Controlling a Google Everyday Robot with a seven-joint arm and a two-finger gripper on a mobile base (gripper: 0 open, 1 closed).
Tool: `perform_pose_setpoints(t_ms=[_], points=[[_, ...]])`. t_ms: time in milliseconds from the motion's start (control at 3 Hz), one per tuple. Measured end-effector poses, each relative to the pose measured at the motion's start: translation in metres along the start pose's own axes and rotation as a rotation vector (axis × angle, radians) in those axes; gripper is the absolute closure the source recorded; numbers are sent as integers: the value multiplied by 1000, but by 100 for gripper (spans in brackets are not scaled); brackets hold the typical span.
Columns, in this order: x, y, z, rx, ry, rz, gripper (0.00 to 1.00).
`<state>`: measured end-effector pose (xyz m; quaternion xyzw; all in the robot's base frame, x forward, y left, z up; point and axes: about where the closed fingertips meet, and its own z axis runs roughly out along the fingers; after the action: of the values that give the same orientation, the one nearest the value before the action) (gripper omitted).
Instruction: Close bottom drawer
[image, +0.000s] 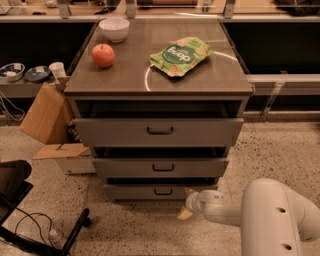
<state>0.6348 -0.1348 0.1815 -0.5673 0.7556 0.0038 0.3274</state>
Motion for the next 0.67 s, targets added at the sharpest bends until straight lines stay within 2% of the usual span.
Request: perform_pose_setpoints(t_ms=[333,667], points=[[0,0,0,0,0,0,0],[0,0,0,0,0,0,15]])
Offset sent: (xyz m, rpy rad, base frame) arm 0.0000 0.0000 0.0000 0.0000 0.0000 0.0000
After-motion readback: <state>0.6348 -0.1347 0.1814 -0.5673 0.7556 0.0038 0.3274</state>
